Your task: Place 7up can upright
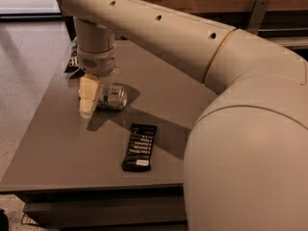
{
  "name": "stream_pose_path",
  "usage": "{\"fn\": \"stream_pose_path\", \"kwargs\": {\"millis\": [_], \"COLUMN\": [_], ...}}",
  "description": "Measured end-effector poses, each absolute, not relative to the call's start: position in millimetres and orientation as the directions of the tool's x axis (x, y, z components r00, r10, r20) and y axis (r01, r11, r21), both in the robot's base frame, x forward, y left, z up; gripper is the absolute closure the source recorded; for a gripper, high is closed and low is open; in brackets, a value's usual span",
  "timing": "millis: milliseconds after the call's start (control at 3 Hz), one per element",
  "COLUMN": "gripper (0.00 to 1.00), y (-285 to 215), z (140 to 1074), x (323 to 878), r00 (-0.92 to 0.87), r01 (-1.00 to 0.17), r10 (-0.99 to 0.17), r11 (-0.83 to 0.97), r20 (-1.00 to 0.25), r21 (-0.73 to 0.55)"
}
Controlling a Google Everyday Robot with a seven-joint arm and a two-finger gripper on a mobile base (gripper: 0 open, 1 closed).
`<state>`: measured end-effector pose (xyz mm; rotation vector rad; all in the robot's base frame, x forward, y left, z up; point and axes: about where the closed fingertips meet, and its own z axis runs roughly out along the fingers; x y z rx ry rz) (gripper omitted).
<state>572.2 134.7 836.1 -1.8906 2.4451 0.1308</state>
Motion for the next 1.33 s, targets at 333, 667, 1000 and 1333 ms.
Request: {"fn": "stream_pose_path", "kwargs": {"millis": [333, 667, 1000, 1333], "gripper": [0.19, 0.41, 0.80, 1.00], "y": [132.2, 132.8, 137.1, 139.3], "z": [827.8, 821.4, 818.7, 817.2], "x": [567.5, 563.9, 566.4, 567.6], "r00": [-0.263, -0.260, -0.259, -0.258], "r01": [-0.965, -0.965, -0.966, -0.966], "r10": [-0.962, -0.963, -0.963, -0.962], "r11": [0.260, 0.257, 0.256, 0.255], "r20": [-0.072, -0.066, -0.079, -0.085], "r21": [0.045, 0.046, 0.042, 0.040]}}
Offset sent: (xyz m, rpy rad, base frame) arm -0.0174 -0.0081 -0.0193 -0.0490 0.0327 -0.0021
